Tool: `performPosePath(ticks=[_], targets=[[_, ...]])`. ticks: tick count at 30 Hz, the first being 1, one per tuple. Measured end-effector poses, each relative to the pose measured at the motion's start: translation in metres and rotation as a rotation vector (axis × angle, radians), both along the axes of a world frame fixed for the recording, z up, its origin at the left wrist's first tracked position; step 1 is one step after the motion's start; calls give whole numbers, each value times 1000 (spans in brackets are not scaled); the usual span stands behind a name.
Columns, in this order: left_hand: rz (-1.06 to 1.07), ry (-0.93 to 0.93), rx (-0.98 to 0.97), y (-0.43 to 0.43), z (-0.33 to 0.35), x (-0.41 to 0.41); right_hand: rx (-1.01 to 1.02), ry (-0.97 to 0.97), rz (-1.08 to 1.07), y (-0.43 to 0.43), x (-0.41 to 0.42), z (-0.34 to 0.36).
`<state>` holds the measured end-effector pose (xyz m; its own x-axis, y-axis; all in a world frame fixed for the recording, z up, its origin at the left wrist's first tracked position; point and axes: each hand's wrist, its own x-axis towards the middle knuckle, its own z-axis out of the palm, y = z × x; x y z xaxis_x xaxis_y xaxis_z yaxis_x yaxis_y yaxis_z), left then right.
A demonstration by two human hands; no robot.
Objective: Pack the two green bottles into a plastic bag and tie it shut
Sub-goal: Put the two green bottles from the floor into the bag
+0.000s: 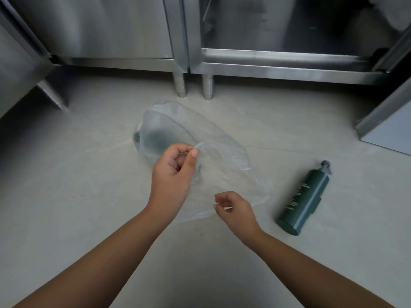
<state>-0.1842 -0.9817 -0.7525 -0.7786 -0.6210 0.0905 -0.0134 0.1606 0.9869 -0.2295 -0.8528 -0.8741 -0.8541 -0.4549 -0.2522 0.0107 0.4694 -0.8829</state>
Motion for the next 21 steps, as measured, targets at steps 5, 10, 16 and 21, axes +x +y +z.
performPosePath(ticks=[5, 10, 16, 21], targets=[[-30, -22, -50, 17, -9, -15, -7, 35, -86, 44, -4, 4], [-41, -56, -71, 27, -18, -24, 28, 76, -228, 82, -15, 2], [-27, -81, -88, 32, -18, -28, 132, 101, -525, 128, -43, -6], [-34, -103, -108, 36, -15, -26, 208, 60, -665, 145, -56, -13]])
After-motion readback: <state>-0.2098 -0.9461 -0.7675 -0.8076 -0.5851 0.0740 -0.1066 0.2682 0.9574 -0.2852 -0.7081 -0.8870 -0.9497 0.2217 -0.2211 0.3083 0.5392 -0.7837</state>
